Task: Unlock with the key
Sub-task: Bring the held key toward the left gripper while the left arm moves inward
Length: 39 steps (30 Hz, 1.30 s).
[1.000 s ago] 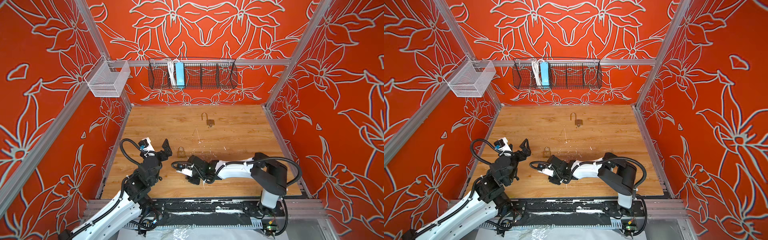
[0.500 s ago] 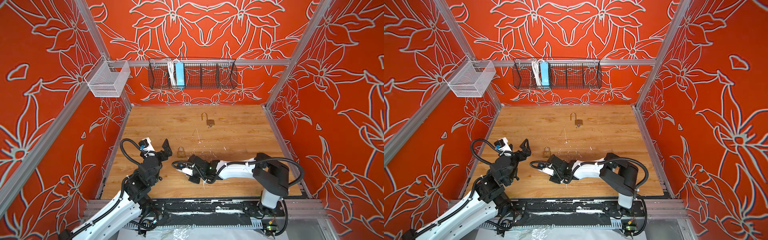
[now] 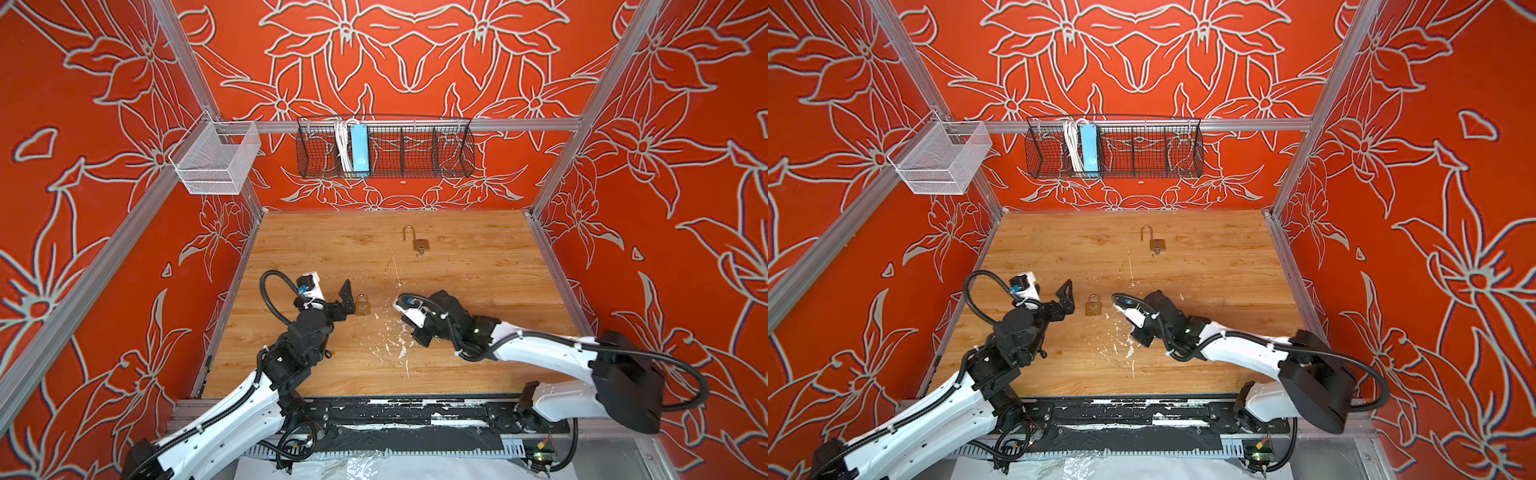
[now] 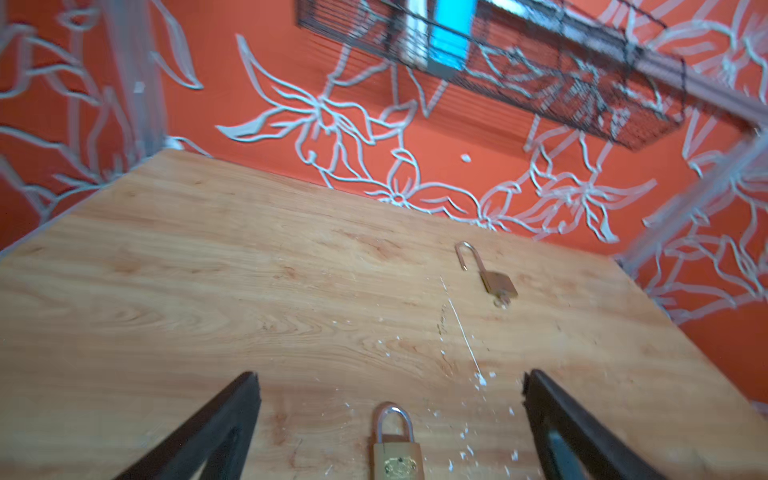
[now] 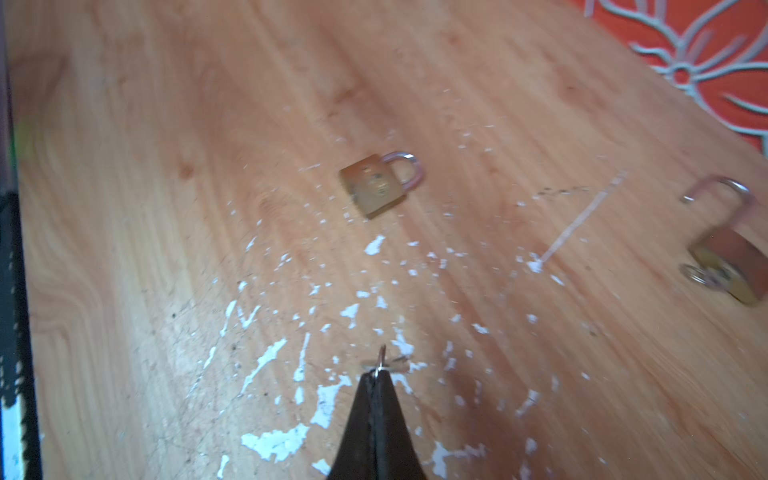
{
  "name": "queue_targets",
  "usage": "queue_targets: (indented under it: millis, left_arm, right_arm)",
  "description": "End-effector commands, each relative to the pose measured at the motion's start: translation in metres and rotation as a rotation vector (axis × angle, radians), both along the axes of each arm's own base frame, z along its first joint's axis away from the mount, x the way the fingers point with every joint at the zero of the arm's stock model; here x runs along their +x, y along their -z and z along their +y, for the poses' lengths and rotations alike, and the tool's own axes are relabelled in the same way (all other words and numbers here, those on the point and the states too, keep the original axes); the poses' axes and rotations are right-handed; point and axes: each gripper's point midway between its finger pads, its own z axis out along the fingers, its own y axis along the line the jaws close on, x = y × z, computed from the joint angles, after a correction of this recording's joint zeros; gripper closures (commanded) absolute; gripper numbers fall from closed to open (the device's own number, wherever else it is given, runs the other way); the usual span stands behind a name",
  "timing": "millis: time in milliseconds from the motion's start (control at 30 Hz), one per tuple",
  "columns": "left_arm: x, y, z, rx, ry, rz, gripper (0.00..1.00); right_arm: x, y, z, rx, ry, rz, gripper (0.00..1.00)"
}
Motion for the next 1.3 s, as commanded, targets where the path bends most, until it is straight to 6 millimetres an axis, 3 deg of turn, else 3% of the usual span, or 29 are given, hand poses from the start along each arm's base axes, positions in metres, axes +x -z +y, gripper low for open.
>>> queue_targets:
  millis: [0,133,267,400,467,667,800,1267]
  left_arm:
    - [0.006,-0.009,-0.057,0.069,0.295,-0.062,0.01]
    - [0.003,0.009,-0.114,0.112,0.591,-0.029,0.04]
    - [0.0,0.028,-0.138,0.138,0.728,-0.018,0.1]
    - [-0.02,0.033,-0.161,0.135,0.929,-0.063,0.17]
    - [-0.023,0.036,-0.165,0.145,0.963,-0.084,0.19]
    - [-0.031,0.059,-0.181,0.211,1.102,-0.071,0.24]
    - [-0.028,0.066,-0.183,0.217,1.096,-0.099,0.29]
    - [-0.026,0.077,-0.206,0.178,1.116,-0.147,0.37]
  right_arm:
    - [0.016,-0.018,-0.018,0.104,0.116,-0.022,1.0]
    - [0.024,-0.026,-0.033,0.144,0.186,-0.036,1.0]
    - [0.021,-0.034,-0.035,0.208,0.168,-0.033,1.0]
    - [0.019,-0.042,-0.04,0.245,0.179,-0.046,1.0]
    - [0.02,-0.045,-0.042,0.259,0.183,-0.047,1.0]
    - [-0.004,-0.055,-0.032,0.323,0.028,-0.068,1.0]
    - [-0.001,-0.06,-0.041,0.335,0.078,-0.09,1.0]
    - [-0.007,-0.053,-0.023,0.347,0.0,-0.017,1.0]
